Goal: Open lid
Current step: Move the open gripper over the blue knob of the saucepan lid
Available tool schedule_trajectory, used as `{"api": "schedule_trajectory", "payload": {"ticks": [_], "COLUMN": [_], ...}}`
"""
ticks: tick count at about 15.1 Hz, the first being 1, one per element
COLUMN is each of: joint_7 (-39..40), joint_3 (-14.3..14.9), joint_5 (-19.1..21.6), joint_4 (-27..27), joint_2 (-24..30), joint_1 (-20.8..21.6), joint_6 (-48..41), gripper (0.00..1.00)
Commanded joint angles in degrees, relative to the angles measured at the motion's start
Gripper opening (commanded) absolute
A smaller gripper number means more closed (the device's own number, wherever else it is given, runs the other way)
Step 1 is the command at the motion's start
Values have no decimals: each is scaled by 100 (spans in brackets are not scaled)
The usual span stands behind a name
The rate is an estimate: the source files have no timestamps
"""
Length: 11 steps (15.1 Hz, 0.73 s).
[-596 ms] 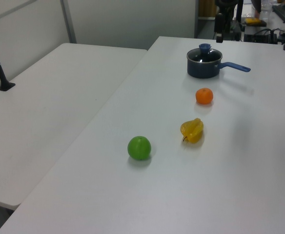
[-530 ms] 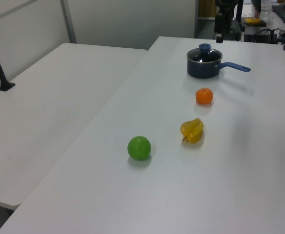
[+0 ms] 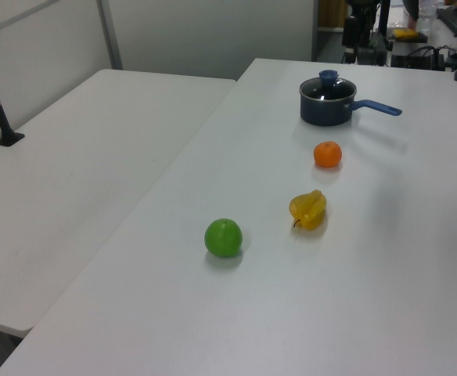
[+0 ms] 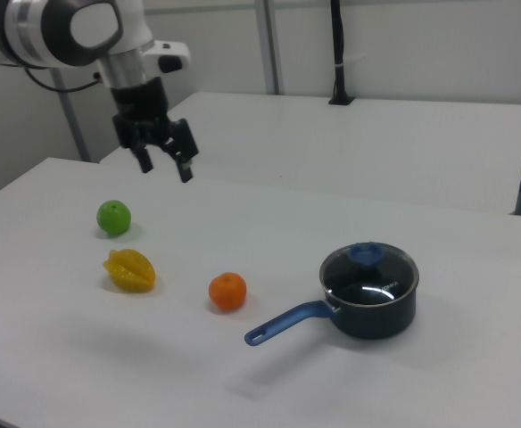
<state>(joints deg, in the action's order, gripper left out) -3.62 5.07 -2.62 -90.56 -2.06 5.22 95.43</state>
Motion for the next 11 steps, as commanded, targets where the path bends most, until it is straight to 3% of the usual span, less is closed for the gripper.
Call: {"api": "schedule_trajectory", "payload": {"ticks": [1, 11], "joint_7": [-16, 37], "joint_3": [20, 29], "joint_5": [16, 16], "joint_4": [-94, -85], "joint_2": [84, -1058], "joint_1": [-459, -1840], "joint_6": [536, 2891], "gripper": [100, 100]}}
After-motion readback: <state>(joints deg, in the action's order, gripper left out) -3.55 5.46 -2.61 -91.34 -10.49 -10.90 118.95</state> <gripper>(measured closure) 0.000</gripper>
